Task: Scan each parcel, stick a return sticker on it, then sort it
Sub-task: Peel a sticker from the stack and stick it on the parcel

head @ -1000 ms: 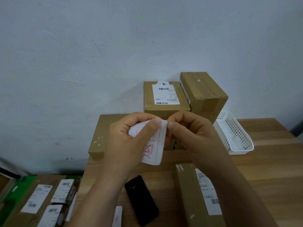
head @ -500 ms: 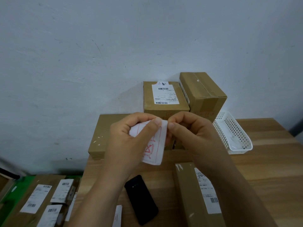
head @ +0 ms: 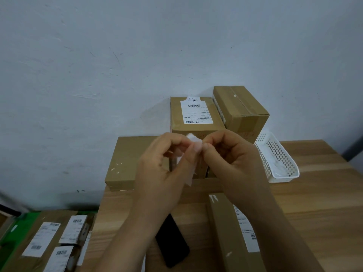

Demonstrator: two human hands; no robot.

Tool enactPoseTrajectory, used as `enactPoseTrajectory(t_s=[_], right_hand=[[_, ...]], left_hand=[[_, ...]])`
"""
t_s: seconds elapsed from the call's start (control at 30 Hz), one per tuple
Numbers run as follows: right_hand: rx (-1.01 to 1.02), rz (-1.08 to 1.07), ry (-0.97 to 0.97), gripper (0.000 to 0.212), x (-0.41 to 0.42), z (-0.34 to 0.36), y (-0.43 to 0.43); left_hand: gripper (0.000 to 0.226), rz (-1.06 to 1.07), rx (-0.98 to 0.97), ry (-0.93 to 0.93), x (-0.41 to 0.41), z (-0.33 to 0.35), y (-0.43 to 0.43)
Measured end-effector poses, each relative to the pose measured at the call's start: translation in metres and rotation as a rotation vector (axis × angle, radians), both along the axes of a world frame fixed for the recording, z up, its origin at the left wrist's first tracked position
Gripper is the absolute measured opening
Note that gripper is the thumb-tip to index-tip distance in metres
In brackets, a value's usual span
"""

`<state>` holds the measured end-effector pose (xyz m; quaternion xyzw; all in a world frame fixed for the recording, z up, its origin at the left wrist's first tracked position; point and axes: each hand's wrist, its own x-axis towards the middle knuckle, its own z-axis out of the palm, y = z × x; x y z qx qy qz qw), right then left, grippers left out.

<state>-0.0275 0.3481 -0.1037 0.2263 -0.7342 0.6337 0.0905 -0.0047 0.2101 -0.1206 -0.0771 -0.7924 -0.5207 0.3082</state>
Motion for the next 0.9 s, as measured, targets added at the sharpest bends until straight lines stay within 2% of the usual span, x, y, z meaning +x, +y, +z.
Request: enactPoseTrajectory(t_s=[0.13,0.27,0.4,0.57,0.7,0.8,0.9], right_hand=[[0.024,-0.001,0.029,0.007,0.002,-0.002,-0.001],[0.060,-0.078,0.024,0.009,0.003,-0.008,0.004],[0.012,-0.183,-0.097,0.010,0.002,-0.017,0.019],[-0.220,-0.311,-0.342,0.023,-0.004,-0.044,0.065],[-0.486,-0.442,-0.544,0.013,-0.011,-0.074,0.121],[-0.600,-0.529,-0.636,0.015,-0.020,-0.092,0.166],[-0.669,-0.520,-0.690,0.016,-0.037,-0.107,0.209]], left_hand=[[0.013,-0.117,0.086,-0.033,0.000,0.001,0.000],[0.009,-0.158,0.052,-0.046,-0.002,-0.001,0.000],[0.020,-0.197,0.149,-0.133,-0.015,-0.015,0.009],[0.027,-0.183,0.258,-0.270,-0.036,-0.042,0.035],[0.018,-0.130,0.265,-0.402,-0.055,-0.072,0.066],[0.016,-0.094,0.296,-0.482,-0.067,-0.093,0.094],[0.015,-0.056,0.383,-0.521,-0.077,-0.108,0.128]])
